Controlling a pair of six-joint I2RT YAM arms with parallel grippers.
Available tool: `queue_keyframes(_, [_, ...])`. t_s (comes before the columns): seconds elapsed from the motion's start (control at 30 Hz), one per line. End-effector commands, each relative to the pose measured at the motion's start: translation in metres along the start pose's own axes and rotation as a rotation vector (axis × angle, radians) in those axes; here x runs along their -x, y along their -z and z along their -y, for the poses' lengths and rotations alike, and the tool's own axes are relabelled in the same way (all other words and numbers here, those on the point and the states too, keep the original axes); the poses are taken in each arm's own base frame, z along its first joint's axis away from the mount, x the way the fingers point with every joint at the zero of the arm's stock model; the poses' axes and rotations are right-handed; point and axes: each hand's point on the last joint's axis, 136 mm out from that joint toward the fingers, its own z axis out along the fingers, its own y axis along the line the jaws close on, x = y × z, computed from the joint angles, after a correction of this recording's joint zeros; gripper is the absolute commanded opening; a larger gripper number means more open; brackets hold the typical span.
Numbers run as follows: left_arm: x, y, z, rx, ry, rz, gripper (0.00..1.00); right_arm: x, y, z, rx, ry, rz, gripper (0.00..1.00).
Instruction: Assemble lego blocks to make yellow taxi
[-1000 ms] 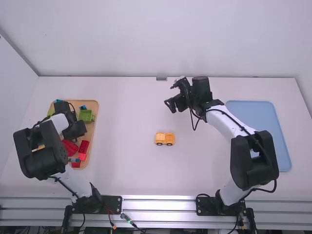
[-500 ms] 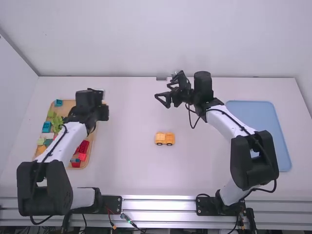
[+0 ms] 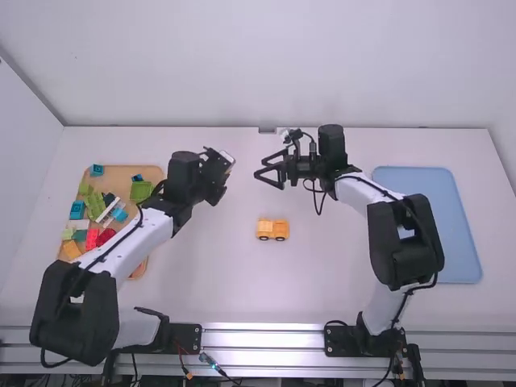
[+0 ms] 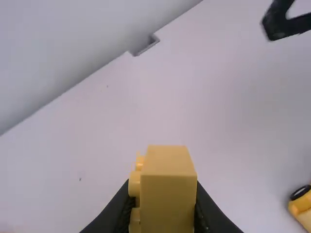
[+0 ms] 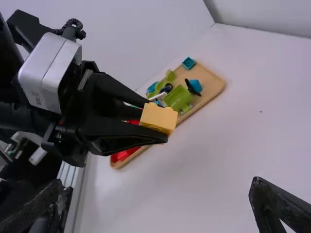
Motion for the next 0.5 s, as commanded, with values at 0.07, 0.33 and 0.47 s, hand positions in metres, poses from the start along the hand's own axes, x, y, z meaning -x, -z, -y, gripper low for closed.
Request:
queue_keyframes(0.07, [0.017, 0.003, 0.027, -0.097, -0.154, 0.093, 0.02, 0.001, -0.005, -0.012, 0.076, 0.006, -0.014, 0.97])
queue_keyframes(0.33, [0.032, 0.003, 0.042, -0.118, -0.233, 0.164, 0.02, 0.000, -0.004, -0.014, 0.090, -0.006, -0.017, 0.96])
queue_keyframes(0.47, [0.039, 0.004, 0.045, -0.115, -0.243, 0.193, 0.02, 0.000, -0.005, -0.016, 0.098, -0.003, -0.020, 0.95])
